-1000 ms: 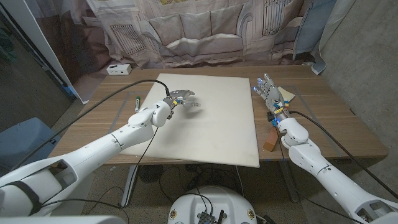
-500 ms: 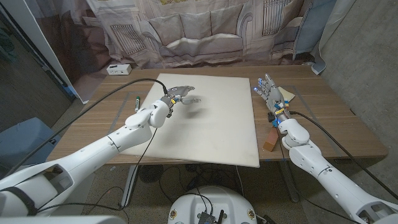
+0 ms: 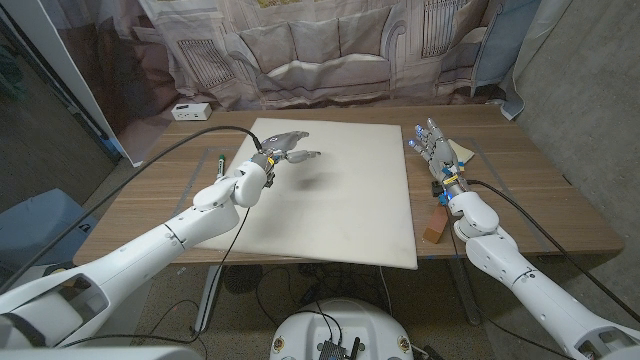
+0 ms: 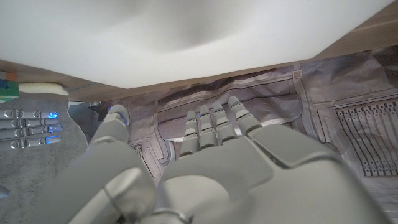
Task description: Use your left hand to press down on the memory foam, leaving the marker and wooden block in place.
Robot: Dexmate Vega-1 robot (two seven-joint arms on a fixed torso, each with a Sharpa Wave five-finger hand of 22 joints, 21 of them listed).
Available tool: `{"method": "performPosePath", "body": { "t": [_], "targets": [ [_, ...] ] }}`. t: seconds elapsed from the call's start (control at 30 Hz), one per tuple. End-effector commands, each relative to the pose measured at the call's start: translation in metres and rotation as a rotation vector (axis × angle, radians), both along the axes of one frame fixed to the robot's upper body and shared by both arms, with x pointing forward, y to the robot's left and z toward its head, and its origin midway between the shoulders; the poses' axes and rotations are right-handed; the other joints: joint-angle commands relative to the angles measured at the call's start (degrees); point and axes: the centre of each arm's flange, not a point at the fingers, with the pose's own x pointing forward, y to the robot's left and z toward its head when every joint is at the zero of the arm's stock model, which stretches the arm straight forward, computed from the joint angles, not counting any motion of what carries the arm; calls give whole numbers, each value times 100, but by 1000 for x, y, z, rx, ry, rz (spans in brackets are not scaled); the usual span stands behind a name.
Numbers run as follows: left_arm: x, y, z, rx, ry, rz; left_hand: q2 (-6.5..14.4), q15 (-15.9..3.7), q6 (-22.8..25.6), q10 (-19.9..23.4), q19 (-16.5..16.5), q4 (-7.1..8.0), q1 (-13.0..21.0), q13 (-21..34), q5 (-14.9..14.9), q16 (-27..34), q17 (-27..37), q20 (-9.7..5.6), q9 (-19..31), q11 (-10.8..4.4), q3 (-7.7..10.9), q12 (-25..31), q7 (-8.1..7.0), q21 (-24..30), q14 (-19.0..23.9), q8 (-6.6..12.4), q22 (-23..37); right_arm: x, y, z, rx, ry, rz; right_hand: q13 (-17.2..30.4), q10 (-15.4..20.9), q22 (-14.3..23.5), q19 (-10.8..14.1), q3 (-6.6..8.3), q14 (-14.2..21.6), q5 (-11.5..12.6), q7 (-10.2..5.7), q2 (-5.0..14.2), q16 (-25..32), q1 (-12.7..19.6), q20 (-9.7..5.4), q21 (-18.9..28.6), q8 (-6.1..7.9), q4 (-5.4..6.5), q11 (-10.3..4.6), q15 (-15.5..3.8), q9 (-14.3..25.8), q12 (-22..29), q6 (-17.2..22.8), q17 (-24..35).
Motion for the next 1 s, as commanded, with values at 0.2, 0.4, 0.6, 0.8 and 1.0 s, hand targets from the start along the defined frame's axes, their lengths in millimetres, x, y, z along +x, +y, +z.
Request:
{"method": "performPosePath", "body": {
  "t": [0.2, 0.4, 0.6, 0.8, 1.0],
  "targets": [
    [-10, 17, 7, -166, -57, -87, 38, 4, 104, 142, 103, 85, -31, -1, -18, 56, 10, 24, 2, 6, -1, 48, 28, 36, 126, 36, 8, -4, -1, 0, 8, -13, -12, 11, 43, 18, 78, -24, 51, 0, 13, 29, -10, 4, 0, 3, -24, 9, -18, 40, 30, -6, -55, 14],
    [-11, 22, 5, -227, -76, -107, 62, 9, 175, 207, 111, 113, -65, -1, -22, 57, 13, 21, 2, 25, -7, 65, 51, 33, 161, 56, 9, -5, -1, 1, 9, -12, -18, 11, 38, 18, 82, -26, 26, -1, 57, 32, -26, 7, -7, -1, -86, 8, -23, 29, 30, -13, -212, 15],
    [-13, 26, 6, -257, -95, -123, 89, 16, 193, 222, 87, 133, -87, -1, -24, 56, 14, 11, 1, 34, -5, 63, 57, 20, 183, 55, 10, -6, -4, 1, 9, -13, -24, 11, 30, 18, 77, -27, 26, -1, 66, 30, -29, 11, -10, -5, -93, 5, -29, 29, 29, -18, -239, 14],
    [-14, 30, 8, -297, -104, -145, 106, 12, 198, 223, 76, 145, -99, -2, -25, 49, 14, 16, 1, 24, -4, 59, 56, 13, 181, 52, 10, -8, -3, 1, 11, -13, -26, 12, -61, 18, 75, -32, -52, -2, 64, 28, -63, 12, -21, -10, -86, 5, -31, 56, 29, -55, -241, 15],
    [-12, 37, 8, -377, -88, -208, 121, 21, 223, 237, 61, 159, -120, -2, -27, 43, 15, 4, 0, 45, -7, 58, 64, 4, 186, 55, 11, -10, -3, 0, 13, -14, -27, 12, -96, 18, 57, -36, -61, -3, 62, 23, -67, 10, -28, -18, -82, 5, -15, 51, 28, -66, -242, 16]
  ]
}}
